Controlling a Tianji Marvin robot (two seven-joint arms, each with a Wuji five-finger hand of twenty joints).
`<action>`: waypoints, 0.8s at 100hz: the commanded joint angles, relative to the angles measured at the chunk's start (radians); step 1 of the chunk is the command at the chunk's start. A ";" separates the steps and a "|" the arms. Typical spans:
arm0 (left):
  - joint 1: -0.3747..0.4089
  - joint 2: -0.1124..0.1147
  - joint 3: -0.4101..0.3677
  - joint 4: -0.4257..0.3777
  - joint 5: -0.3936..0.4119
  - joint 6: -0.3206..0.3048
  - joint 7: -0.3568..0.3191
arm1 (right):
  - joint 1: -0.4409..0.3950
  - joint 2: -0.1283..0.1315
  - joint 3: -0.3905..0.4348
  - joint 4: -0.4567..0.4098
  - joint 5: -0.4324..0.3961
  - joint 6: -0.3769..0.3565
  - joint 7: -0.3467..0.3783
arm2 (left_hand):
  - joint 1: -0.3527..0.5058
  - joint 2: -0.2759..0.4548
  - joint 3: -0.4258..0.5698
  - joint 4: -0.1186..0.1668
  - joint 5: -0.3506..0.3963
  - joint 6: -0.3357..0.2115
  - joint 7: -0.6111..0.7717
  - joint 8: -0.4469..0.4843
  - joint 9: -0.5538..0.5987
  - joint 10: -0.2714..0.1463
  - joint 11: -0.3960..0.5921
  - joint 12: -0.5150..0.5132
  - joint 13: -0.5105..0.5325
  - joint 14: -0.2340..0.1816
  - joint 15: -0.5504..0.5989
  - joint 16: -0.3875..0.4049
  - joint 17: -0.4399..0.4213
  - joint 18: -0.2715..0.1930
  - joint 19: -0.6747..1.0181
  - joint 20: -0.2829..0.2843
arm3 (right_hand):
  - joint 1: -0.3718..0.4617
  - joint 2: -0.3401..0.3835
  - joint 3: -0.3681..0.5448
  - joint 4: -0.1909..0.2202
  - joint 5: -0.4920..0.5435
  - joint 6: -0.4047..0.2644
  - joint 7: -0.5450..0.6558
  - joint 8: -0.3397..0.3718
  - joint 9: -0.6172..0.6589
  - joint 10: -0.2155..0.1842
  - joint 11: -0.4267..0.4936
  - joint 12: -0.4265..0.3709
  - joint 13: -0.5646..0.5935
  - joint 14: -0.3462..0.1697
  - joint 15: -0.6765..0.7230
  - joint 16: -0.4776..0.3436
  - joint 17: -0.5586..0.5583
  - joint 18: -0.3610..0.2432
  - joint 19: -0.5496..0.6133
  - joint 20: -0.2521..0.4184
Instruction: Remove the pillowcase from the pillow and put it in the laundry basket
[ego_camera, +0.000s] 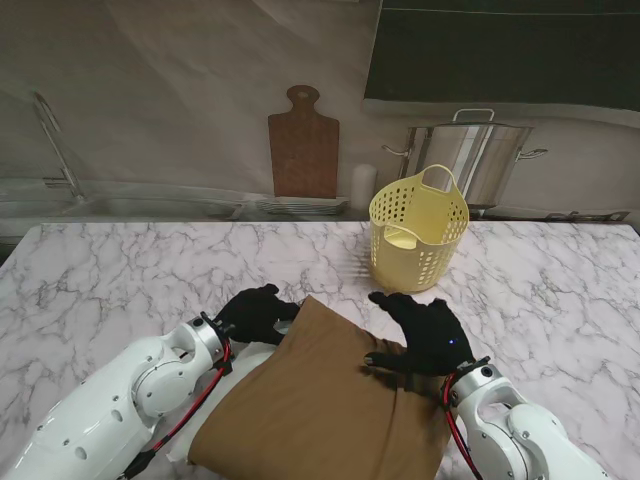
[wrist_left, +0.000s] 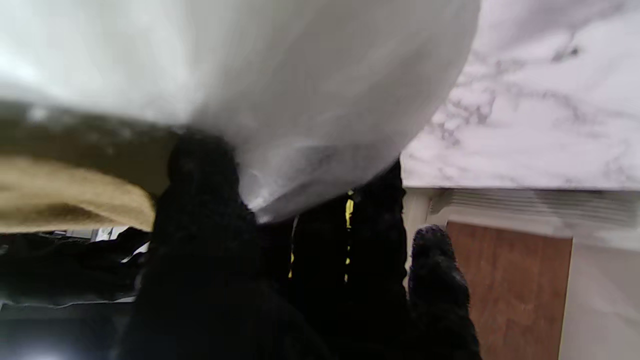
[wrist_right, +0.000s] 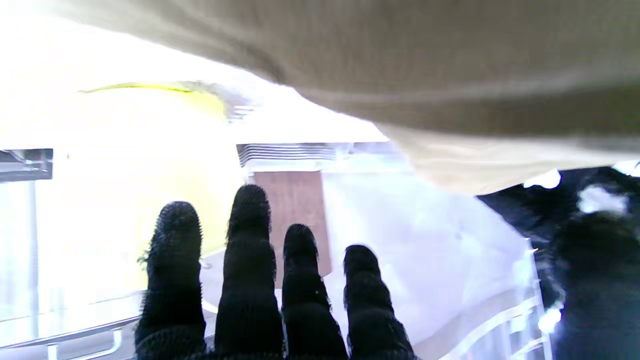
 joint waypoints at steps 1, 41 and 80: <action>0.008 0.001 -0.013 -0.030 0.017 -0.008 0.010 | -0.009 -0.012 0.009 -0.019 0.020 0.006 0.010 | 0.157 0.047 0.159 0.107 0.019 -0.060 0.068 0.024 0.053 -0.046 0.040 0.033 0.003 -0.025 0.034 0.032 -0.015 -0.018 1.458 0.019 | -0.073 -0.042 0.036 -0.031 -0.049 0.045 -0.047 -0.018 -0.053 0.033 -0.062 -0.038 -0.054 0.041 -0.052 -0.040 -0.040 0.057 -0.065 -0.030; 0.081 0.003 -0.091 -0.140 0.088 -0.089 0.070 | 0.138 0.027 -0.159 0.025 0.028 0.147 0.364 | 0.163 0.055 0.160 0.108 0.000 -0.060 0.088 0.020 0.040 -0.047 0.041 0.048 -0.010 -0.026 0.030 0.033 -0.027 -0.017 1.435 0.021 | 0.089 -0.222 0.083 -0.025 -0.077 0.105 -0.011 0.162 0.016 0.053 -0.070 -0.043 0.292 -0.037 0.172 0.109 0.133 0.041 0.105 0.157; 0.098 0.001 -0.112 -0.155 0.075 -0.074 0.060 | 0.254 0.028 -0.286 0.192 -0.024 0.089 0.222 | 0.163 0.076 0.151 0.101 -0.019 -0.054 0.083 0.013 0.023 -0.054 0.032 0.046 -0.025 -0.028 0.016 0.027 -0.034 -0.021 1.418 0.021 | 0.671 -0.219 0.298 -0.108 0.609 -0.265 0.858 -0.081 0.821 -0.100 0.520 0.413 0.652 -0.356 1.124 0.389 0.596 -0.173 0.615 0.134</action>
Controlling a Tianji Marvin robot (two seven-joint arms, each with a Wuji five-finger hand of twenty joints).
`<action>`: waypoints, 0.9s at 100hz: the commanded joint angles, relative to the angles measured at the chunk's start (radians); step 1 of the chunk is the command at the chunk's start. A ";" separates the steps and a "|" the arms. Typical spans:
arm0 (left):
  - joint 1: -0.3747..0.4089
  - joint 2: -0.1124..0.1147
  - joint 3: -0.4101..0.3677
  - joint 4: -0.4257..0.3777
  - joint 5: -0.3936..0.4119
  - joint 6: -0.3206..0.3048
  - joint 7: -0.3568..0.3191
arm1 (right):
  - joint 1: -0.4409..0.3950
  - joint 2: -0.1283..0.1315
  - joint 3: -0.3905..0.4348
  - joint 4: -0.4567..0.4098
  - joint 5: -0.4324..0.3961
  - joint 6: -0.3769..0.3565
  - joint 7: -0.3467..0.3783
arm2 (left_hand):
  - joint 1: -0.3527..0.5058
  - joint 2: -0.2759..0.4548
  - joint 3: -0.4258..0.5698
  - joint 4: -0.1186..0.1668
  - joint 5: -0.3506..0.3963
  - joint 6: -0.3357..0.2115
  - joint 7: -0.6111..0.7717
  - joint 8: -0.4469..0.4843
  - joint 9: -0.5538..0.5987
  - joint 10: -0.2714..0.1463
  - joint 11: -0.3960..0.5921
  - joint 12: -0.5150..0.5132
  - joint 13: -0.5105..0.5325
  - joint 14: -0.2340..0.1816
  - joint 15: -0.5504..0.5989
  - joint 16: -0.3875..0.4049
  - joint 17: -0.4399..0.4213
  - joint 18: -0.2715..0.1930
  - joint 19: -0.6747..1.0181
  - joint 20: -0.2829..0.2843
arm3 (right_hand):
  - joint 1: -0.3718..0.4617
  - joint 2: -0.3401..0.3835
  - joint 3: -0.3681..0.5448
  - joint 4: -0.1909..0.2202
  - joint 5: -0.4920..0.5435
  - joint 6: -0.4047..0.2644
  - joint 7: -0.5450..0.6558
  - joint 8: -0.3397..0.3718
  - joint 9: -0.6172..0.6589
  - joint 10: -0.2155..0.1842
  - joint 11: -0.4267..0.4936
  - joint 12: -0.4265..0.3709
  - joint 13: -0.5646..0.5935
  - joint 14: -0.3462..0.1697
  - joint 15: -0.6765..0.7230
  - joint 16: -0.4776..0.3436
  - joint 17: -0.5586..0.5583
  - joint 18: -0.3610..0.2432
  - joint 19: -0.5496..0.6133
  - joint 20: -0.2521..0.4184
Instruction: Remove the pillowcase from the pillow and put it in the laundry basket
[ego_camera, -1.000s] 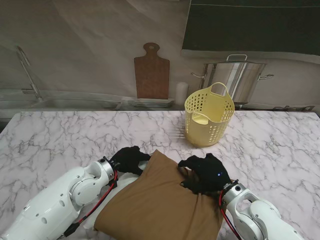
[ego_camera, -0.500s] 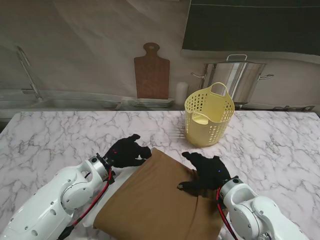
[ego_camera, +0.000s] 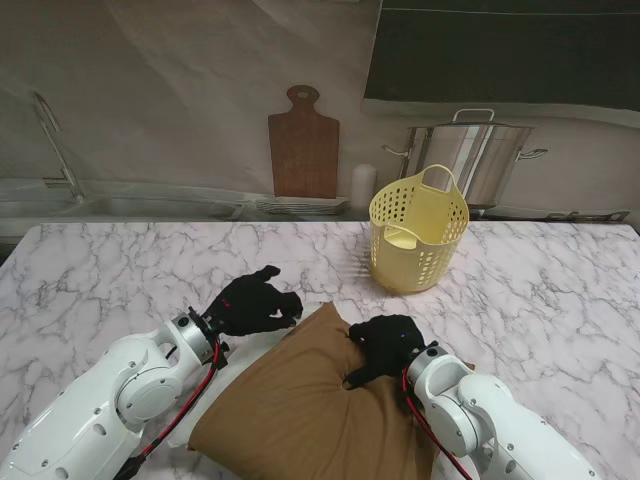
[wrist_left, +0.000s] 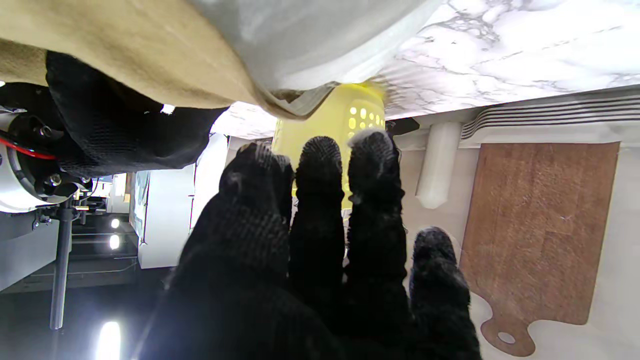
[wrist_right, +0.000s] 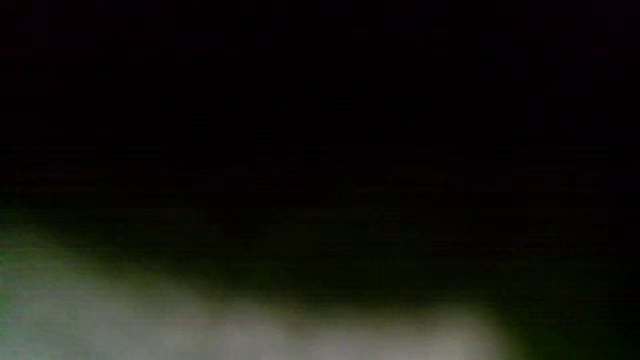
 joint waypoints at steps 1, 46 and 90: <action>0.004 -0.001 -0.001 -0.009 -0.008 0.016 -0.020 | -0.020 0.006 -0.004 0.021 -0.039 0.009 0.013 | 0.075 0.037 0.011 0.018 -0.021 -0.015 0.008 0.006 0.013 -0.020 0.005 0.011 -0.012 -0.018 -0.002 0.011 -0.018 -0.022 1.414 0.016 | 0.407 0.093 0.391 0.096 0.180 -0.230 0.246 0.083 0.152 -0.023 0.220 0.164 0.114 -0.208 0.253 0.103 0.036 -0.021 0.061 -0.008; -0.027 -0.002 -0.045 -0.033 -0.104 0.140 -0.165 | -0.097 0.001 0.137 -0.080 -0.285 -0.072 -0.410 | -0.160 0.367 -0.079 -0.010 -0.224 0.077 -0.594 -0.051 -0.580 0.123 -0.020 -0.352 -0.393 0.117 -0.267 -0.127 -0.347 0.087 1.114 -0.083 | 0.415 0.166 0.408 0.094 0.143 -0.295 0.238 0.308 0.101 -0.046 0.252 0.278 0.114 -0.246 0.285 0.110 0.040 -0.047 0.031 -0.031; -0.142 0.005 -0.046 0.044 -0.304 0.324 -0.370 | -0.107 0.011 0.123 -0.122 -0.345 -0.142 -0.559 | -0.139 0.249 -0.067 0.000 -0.536 0.265 -0.806 -0.275 -0.865 0.284 -0.155 -0.458 -0.510 0.135 -0.324 -0.190 -0.404 0.094 0.963 -0.131 | 0.418 0.199 0.371 0.093 0.124 -0.333 0.224 0.341 0.078 -0.069 0.254 0.287 0.114 -0.243 0.249 0.093 0.020 -0.067 0.014 -0.032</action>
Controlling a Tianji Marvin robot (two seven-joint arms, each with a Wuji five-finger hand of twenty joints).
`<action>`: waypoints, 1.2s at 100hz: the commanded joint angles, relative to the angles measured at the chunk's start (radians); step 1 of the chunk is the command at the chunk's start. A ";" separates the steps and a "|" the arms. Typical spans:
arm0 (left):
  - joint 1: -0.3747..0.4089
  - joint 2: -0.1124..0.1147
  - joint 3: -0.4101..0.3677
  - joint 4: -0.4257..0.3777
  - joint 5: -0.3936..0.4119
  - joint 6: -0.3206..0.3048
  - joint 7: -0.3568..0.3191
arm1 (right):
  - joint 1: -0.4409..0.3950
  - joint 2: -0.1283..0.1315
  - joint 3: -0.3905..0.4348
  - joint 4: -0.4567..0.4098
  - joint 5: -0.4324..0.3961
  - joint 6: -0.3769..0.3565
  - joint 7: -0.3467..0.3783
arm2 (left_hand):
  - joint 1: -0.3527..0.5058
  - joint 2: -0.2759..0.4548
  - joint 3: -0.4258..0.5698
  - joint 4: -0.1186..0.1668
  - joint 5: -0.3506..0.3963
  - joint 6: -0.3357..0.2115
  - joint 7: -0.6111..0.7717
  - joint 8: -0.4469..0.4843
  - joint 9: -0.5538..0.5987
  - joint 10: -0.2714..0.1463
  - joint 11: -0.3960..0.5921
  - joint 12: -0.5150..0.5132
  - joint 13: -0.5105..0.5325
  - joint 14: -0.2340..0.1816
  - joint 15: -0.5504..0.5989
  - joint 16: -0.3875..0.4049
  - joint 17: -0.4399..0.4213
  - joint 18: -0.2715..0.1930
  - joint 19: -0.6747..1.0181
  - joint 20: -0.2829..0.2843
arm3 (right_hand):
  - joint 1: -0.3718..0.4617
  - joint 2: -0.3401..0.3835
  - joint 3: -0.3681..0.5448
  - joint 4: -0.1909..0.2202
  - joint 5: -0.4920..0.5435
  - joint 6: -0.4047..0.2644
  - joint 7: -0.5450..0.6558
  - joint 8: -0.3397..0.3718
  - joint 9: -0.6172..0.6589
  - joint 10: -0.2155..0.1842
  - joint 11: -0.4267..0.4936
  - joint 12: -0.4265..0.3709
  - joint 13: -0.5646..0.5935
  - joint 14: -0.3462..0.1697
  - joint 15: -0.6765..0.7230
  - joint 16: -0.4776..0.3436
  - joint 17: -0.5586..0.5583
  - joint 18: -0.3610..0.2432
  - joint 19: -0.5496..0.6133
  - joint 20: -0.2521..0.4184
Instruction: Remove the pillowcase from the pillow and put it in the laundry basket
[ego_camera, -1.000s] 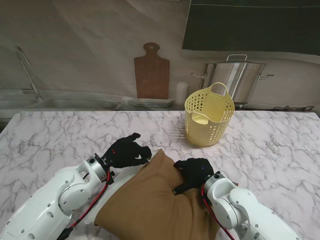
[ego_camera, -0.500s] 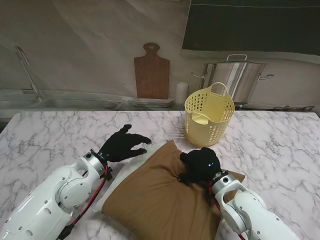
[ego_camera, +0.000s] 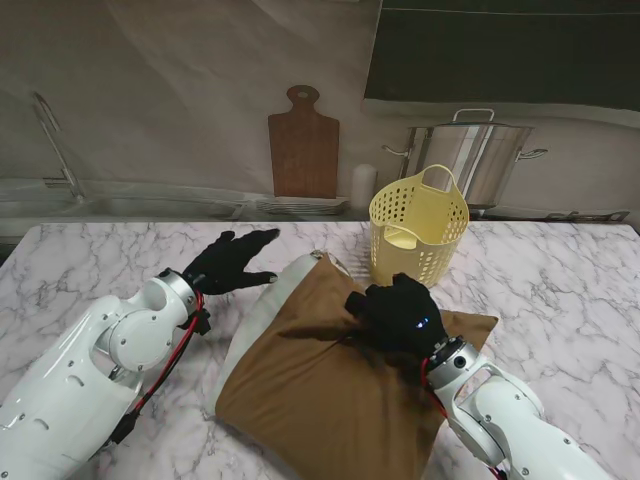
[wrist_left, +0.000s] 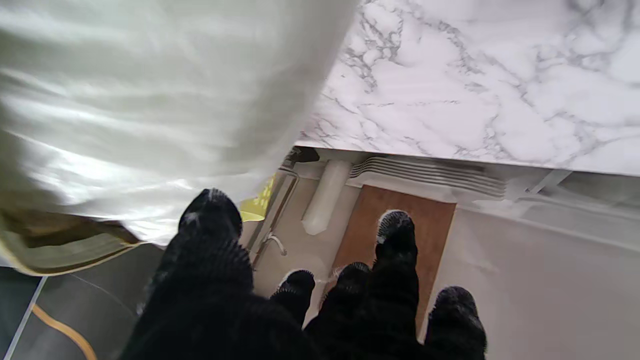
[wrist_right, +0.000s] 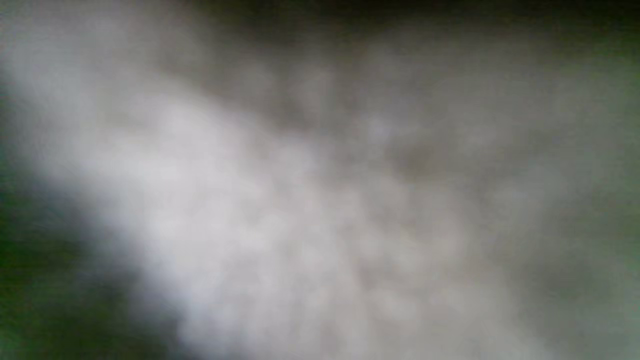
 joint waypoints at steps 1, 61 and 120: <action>-0.021 0.005 0.004 0.034 -0.019 0.021 -0.033 | 0.005 -0.002 -0.015 -0.001 0.001 -0.007 -0.012 | 0.051 -0.019 0.008 0.000 -0.038 0.021 -0.012 -0.037 -0.054 0.027 -0.013 -0.023 0.001 0.007 -0.010 -0.023 -0.008 -0.001 0.925 -0.022 | 0.223 0.110 0.230 0.133 0.072 -0.213 0.138 0.062 0.041 -0.054 0.125 0.040 0.076 -0.186 0.111 0.064 -0.001 -0.021 0.008 -0.006; -0.019 -0.010 -0.007 0.139 -0.095 0.062 0.023 | 0.114 -0.014 -0.096 0.048 0.056 -0.001 0.008 | -0.011 0.108 -0.007 -0.009 0.057 -0.050 0.046 -0.013 0.030 -0.056 0.026 0.012 -0.048 0.027 -0.023 -0.028 -0.060 0.075 0.895 -0.007 | 0.225 0.140 0.203 0.127 0.059 -0.236 0.133 0.080 0.022 -0.072 0.130 0.041 0.076 -0.185 0.089 0.056 -0.010 -0.027 -0.003 -0.005; 0.009 -0.023 -0.020 0.089 -0.187 0.022 0.050 | 0.138 -0.012 -0.104 0.039 0.043 -0.024 0.002 | -0.035 0.053 -0.012 -0.010 0.022 -0.002 0.021 -0.017 0.074 -0.032 0.028 0.035 0.020 0.023 0.008 -0.001 -0.010 0.041 0.952 0.041 | 0.225 0.152 0.187 0.130 0.053 -0.253 0.130 0.085 0.014 -0.085 0.131 0.039 0.076 -0.189 0.079 0.054 -0.013 -0.035 -0.008 -0.006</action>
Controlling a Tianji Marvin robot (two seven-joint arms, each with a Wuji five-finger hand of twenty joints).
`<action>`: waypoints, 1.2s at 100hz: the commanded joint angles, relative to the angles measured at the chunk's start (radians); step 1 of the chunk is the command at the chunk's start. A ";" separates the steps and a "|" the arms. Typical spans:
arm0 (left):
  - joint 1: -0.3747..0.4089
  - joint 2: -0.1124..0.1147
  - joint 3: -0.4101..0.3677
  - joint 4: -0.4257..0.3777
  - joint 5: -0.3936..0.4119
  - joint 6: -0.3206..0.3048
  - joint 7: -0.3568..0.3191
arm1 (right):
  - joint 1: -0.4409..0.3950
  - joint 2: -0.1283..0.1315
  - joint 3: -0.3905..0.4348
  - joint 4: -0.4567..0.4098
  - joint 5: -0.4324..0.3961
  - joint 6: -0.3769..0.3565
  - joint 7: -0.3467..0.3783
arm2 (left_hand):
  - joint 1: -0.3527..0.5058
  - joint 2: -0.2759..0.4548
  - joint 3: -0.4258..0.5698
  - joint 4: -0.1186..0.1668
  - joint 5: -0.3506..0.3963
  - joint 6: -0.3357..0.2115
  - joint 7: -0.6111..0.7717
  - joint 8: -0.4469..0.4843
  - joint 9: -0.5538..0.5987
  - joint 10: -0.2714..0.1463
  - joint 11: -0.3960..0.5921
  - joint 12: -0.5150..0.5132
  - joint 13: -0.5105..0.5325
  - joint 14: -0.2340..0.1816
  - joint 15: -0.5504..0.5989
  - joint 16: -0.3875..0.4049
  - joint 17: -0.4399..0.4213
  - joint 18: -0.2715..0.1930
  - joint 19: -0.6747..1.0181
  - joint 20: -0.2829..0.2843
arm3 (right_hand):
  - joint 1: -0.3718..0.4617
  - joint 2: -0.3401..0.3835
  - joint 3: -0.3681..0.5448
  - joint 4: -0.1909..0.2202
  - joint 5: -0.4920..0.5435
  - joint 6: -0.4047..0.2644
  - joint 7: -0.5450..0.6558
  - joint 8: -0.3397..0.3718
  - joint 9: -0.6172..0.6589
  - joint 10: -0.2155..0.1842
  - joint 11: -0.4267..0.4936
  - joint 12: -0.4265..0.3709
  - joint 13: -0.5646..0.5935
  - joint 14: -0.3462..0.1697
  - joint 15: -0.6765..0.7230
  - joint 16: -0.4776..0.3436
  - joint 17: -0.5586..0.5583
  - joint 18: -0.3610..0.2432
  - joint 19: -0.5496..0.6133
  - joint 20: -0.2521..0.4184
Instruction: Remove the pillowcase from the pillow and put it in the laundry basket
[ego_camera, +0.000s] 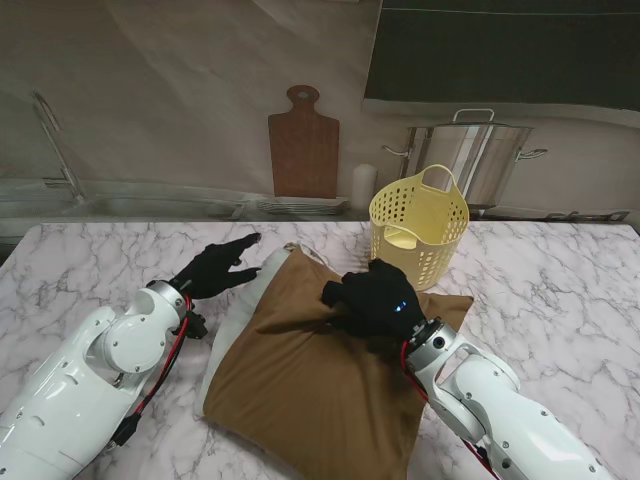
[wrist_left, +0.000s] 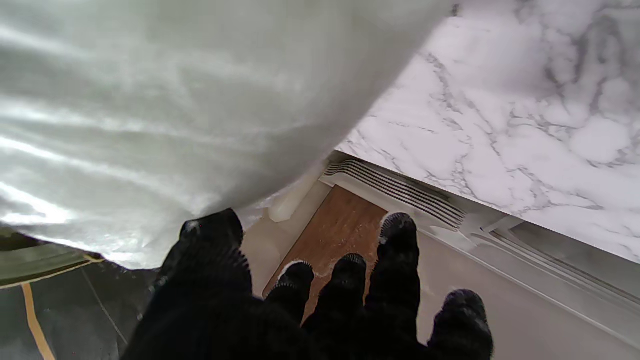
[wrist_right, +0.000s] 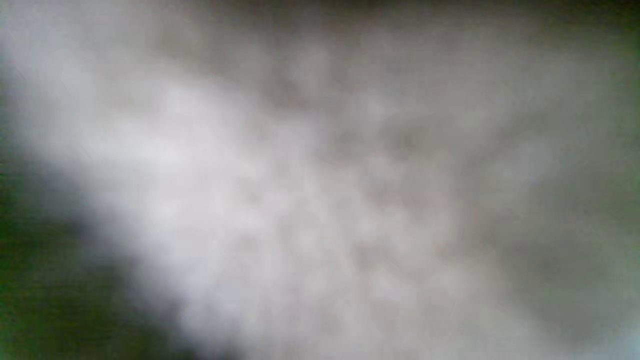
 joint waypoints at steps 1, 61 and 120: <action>-0.007 -0.006 0.006 -0.016 -0.002 0.001 -0.025 | 0.006 -0.002 -0.003 -0.008 -0.005 -0.005 -0.011 | -0.023 -0.003 -0.022 -0.020 -0.017 0.020 -0.017 0.008 0.031 0.015 0.003 0.017 0.030 0.010 0.012 0.015 0.011 -0.011 0.953 0.022 | 0.214 0.113 0.185 0.129 0.053 -0.176 0.093 0.049 0.014 -0.051 0.104 0.037 0.075 -0.165 0.078 0.053 -0.006 -0.032 0.002 -0.006; -0.091 -0.019 0.136 0.041 -0.195 0.002 -0.088 | 0.018 -0.001 -0.006 0.004 -0.009 0.001 -0.024 | 0.088 -0.156 0.008 -0.009 0.023 -0.002 -0.004 -0.033 0.280 -0.129 0.112 0.067 0.255 -0.081 0.073 0.048 0.158 -0.059 1.139 0.058 | 0.215 0.119 0.170 0.131 0.050 -0.187 0.091 0.043 0.011 -0.059 0.100 0.033 0.075 -0.166 0.061 0.050 -0.010 -0.037 -0.007 -0.008; -0.092 -0.061 0.187 0.065 -0.153 -0.066 0.114 | 0.064 -0.005 -0.026 0.064 0.007 -0.004 -0.081 | 0.321 -0.235 0.069 0.011 0.464 -0.234 0.621 0.413 0.737 -0.218 0.187 0.408 0.458 -0.084 0.298 0.197 0.292 -0.098 1.390 0.096 | 0.217 0.146 0.128 0.135 0.019 -0.218 0.098 0.028 -0.022 -0.092 0.092 0.023 0.074 -0.141 -0.024 0.030 -0.052 -0.041 -0.058 -0.023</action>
